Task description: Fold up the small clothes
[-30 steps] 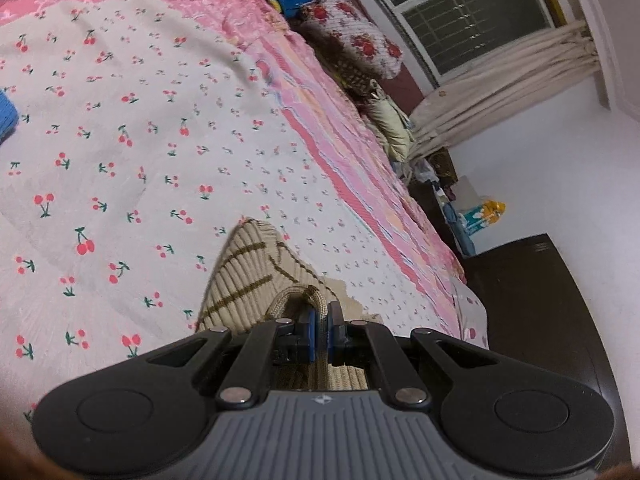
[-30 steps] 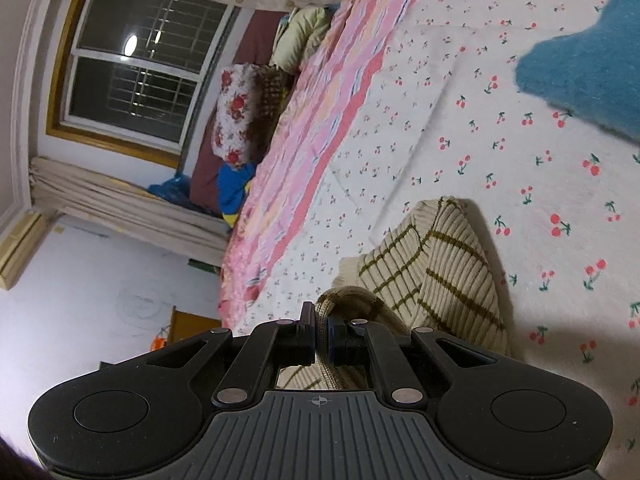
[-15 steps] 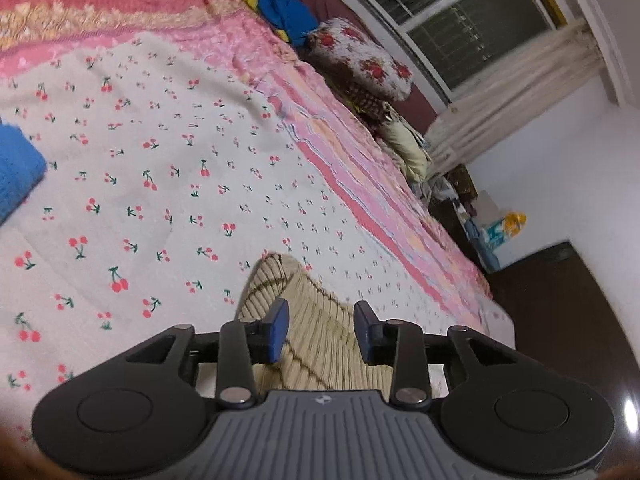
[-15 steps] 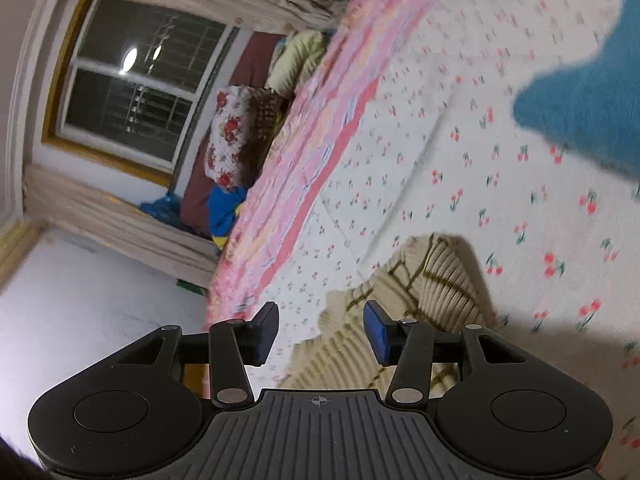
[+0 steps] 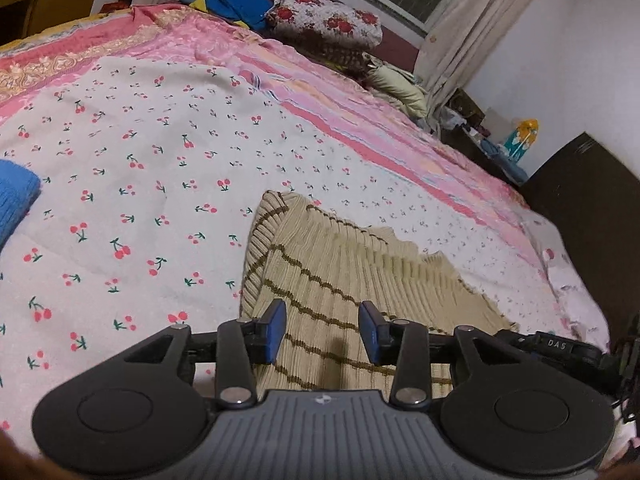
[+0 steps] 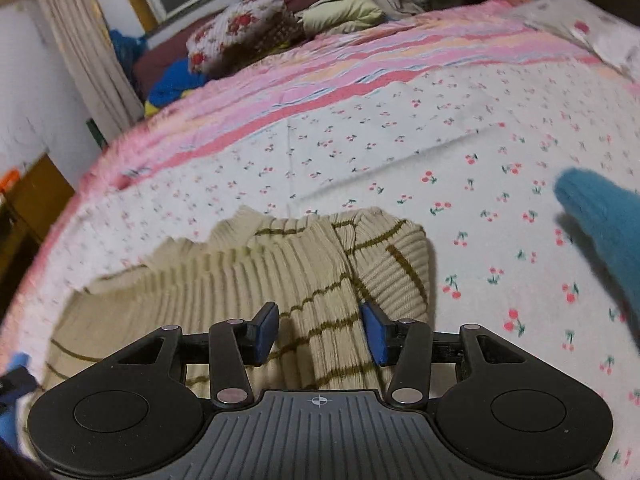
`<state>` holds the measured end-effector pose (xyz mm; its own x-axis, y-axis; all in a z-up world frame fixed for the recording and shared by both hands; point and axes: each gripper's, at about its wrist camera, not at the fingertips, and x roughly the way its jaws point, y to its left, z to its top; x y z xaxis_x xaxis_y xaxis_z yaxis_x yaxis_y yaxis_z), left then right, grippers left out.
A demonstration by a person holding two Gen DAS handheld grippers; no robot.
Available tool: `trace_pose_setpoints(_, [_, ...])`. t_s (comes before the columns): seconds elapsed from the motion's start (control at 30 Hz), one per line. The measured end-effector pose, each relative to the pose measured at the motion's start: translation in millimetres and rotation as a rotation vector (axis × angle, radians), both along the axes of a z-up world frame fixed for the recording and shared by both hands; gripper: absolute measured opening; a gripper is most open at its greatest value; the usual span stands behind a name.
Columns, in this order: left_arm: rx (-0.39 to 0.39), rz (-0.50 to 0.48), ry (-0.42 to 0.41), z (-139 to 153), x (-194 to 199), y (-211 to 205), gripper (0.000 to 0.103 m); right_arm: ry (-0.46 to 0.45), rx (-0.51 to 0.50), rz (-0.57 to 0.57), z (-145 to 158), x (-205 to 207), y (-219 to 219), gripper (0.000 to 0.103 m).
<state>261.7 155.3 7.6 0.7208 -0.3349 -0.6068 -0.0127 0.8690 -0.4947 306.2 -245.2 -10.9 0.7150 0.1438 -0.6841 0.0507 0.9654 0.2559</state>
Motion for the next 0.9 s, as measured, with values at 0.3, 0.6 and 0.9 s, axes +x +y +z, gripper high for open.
trace_pose_setpoints(0.3, [0.045, -0.011, -0.025, 0.7, -5.7, -13.7, 0.045, -0.09, 0.038, -0.09, 20.1, -15.3, -31.8, 0.006])
trace_pose_setpoints(0.6, [0.072, 0.042, -0.014, -3.9, -23.5, -14.0, 0.045, -0.021, -0.046, -0.128, -3.5, -13.1, -32.6, 0.006])
trace_pose_setpoints(0.9, [0.086, 0.047, -0.001, -7.0, -31.4, -14.4, 0.045, -0.05, -0.054, -0.12, 15.3, -26.1, -32.0, 0.013])
